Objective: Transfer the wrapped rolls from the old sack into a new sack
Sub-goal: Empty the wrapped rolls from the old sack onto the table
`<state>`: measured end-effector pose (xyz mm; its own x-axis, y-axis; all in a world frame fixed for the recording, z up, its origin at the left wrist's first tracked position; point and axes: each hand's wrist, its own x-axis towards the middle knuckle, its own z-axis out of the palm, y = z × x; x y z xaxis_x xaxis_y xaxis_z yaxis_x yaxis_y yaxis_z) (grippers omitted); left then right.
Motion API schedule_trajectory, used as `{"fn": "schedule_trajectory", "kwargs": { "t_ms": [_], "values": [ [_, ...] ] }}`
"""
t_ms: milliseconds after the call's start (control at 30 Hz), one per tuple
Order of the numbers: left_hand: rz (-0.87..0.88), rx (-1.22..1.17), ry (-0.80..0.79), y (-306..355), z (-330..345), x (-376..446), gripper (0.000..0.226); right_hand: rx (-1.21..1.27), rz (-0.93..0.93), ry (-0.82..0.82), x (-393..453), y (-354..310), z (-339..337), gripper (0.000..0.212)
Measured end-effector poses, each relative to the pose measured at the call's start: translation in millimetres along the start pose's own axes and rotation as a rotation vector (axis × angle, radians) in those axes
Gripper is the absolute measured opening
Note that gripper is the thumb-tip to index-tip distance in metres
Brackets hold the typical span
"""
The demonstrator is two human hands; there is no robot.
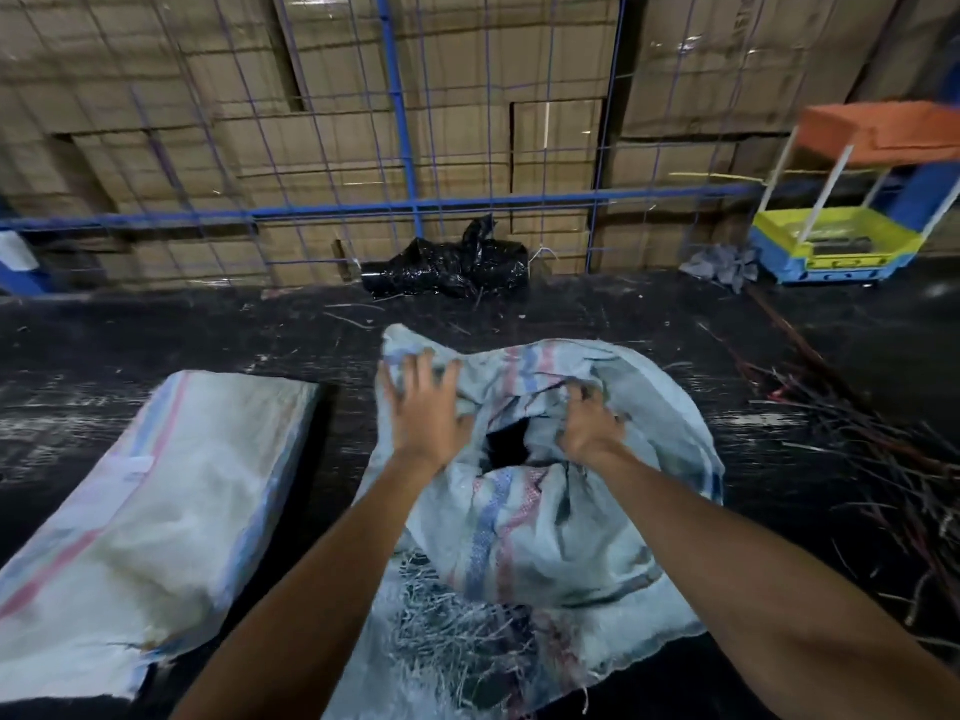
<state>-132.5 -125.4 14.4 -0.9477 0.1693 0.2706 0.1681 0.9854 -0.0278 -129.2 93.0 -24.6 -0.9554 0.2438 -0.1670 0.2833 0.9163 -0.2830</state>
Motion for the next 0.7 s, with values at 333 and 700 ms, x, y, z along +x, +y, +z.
{"fn": "schedule_trajectory", "kwargs": {
  "t_ms": [333, 700],
  "values": [
    [-0.031, 0.265, -0.598, 5, 44, 22, 0.121, 1.246, 0.190, -0.136, -8, 10, -41, 0.057],
    [-0.014, -0.667, -0.563, 42, 41, 67, 0.027, 1.012, 0.081, -0.003, 16, 6, -57, 0.038]
  ]
}}
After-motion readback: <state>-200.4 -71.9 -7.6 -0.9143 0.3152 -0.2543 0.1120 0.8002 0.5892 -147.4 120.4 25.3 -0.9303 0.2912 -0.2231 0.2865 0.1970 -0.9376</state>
